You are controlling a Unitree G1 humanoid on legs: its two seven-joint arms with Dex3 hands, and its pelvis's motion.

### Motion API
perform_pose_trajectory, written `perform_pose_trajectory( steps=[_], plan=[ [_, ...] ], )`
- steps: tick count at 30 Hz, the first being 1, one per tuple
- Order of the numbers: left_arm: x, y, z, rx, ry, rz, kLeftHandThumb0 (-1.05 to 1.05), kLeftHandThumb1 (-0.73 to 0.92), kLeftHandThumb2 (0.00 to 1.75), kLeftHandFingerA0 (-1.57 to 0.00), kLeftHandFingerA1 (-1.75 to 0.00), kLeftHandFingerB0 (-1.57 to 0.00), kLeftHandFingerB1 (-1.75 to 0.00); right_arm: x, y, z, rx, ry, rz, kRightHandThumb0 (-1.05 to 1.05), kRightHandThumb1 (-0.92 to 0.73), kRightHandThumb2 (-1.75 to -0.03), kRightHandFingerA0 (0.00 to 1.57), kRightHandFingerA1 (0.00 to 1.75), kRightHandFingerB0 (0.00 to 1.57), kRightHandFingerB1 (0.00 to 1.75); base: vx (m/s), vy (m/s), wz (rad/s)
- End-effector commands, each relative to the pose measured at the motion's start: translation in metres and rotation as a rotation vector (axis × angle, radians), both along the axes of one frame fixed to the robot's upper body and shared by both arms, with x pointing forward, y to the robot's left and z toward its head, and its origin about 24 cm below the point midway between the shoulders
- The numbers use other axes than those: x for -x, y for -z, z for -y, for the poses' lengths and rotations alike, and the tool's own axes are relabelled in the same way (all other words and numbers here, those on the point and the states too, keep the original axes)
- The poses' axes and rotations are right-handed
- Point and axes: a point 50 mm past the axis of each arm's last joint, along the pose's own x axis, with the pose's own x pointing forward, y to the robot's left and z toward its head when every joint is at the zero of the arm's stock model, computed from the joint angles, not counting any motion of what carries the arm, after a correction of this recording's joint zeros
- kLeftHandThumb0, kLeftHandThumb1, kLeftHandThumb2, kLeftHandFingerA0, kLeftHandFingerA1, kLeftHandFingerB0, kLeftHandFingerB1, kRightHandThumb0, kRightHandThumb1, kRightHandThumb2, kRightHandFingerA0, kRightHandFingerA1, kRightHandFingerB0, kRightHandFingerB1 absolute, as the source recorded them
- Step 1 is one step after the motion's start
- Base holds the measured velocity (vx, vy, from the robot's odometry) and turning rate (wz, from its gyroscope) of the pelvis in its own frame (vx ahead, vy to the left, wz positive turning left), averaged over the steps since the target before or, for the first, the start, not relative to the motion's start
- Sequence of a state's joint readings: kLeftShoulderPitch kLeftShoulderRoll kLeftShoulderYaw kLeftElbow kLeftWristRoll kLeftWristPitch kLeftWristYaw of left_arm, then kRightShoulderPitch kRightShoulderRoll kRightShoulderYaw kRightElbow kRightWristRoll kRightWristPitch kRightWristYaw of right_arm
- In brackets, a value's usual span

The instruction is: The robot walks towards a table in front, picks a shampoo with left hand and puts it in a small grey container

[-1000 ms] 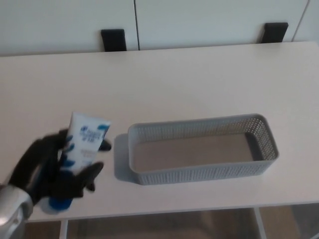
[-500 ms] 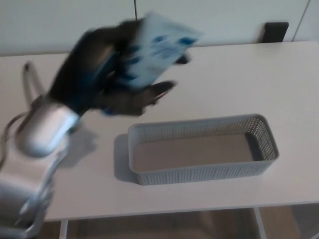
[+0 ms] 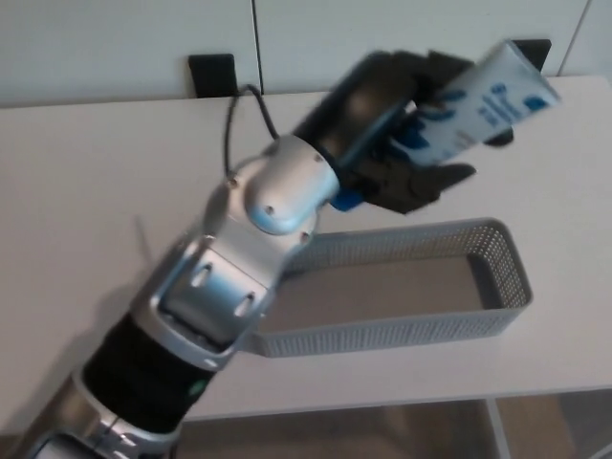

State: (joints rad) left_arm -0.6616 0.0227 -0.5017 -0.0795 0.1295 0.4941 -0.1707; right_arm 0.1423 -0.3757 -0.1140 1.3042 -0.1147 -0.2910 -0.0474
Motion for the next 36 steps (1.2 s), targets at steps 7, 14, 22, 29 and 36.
perform_pose_trajectory(
  steps=[7,14,22,29,36],
  plan=[
    [-0.005,0.035,-0.006,-0.114,-0.092,-0.124,-0.15,0.76,0.75,-1.17,-1.23,-0.88,-0.93,-0.01,-0.005,0.007,0.001,-0.002,0.01,-0.23,-0.65,-0.59,0.67,0.45,0.54,0.4,0.0,0.0,0.0],
    [-0.008,0.042,-0.011,-0.17,-0.106,-0.127,-0.1,0.82,0.68,-1.17,-1.21,-0.84,-0.75,-0.01,-0.006,0.01,0.001,0.009,-0.006,-0.25,-0.64,-0.59,0.67,0.44,0.52,0.39,0.0,0.0,0.0],
    [-0.009,0.049,-0.023,-0.344,-0.139,-0.116,-0.35,0.42,0.98,-0.01,-0.48,0.0,-0.47,-0.008,-0.005,0.008,-0.021,0.0,-0.015,-0.27,-0.64,-0.59,0.65,0.44,0.51,0.38,0.0,0.0,0.0],
    [-0.01,0.048,-0.027,-0.415,-0.12,-0.067,-0.89,0.59,0.98,0.0,-0.14,-0.07,-0.15,-0.007,-0.003,0.006,-0.039,0.006,-0.021,-0.28,-0.66,-0.6,0.61,0.43,0.49,0.38,0.0,0.0,0.0],
    [-0.01,0.049,-0.029,-0.412,-0.118,-0.089,-0.84,0.55,0.97,-0.01,-0.17,-0.04,-0.18,-0.005,-0.003,0.006,-0.049,0.016,-0.012,-0.27,-0.65,-0.59,0.63,0.43,0.5,0.38,0.0,0.0,0.0]
  ],
)
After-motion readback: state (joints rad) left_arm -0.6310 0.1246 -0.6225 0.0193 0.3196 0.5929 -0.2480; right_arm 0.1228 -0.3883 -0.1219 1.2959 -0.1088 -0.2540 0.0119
